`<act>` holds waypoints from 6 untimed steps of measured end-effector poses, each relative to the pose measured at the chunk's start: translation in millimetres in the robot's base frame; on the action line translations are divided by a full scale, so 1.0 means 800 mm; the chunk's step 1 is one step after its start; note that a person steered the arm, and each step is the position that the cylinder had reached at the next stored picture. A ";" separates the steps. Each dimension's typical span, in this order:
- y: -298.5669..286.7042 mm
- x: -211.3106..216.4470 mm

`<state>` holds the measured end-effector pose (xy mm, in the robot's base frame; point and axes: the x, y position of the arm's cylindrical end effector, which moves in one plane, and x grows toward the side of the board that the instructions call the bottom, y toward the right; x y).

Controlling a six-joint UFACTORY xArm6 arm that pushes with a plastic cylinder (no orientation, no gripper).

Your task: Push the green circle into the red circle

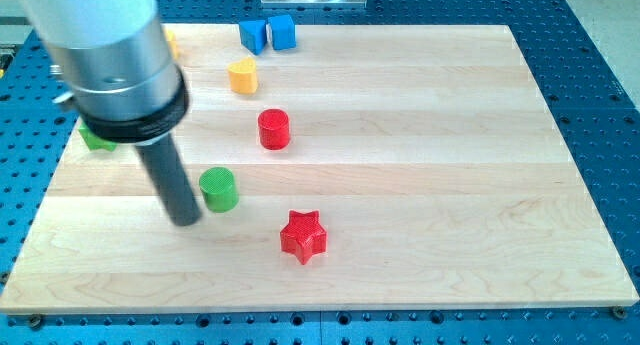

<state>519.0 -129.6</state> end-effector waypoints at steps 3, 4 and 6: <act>0.073 -0.027; 0.130 -0.038; 0.198 -0.058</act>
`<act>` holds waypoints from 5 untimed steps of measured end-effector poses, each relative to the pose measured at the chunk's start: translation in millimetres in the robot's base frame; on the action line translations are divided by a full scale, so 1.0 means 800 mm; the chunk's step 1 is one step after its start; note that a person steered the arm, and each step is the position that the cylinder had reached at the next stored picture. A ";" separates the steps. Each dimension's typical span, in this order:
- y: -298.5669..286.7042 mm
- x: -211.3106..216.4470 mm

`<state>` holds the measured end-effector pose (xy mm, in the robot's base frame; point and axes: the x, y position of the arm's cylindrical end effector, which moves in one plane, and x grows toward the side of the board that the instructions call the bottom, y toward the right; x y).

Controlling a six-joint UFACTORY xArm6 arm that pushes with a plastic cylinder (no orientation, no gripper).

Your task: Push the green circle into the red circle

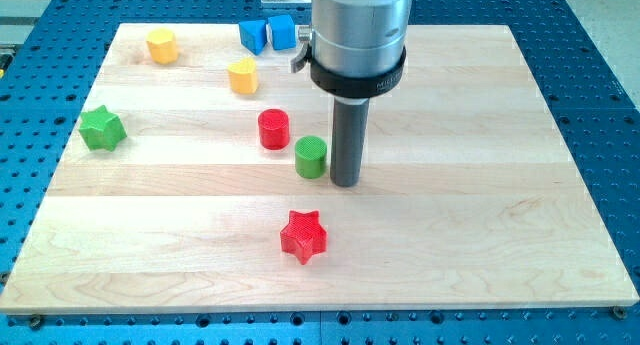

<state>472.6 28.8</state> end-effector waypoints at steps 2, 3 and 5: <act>0.006 0.019; -0.036 -0.003; 0.030 0.052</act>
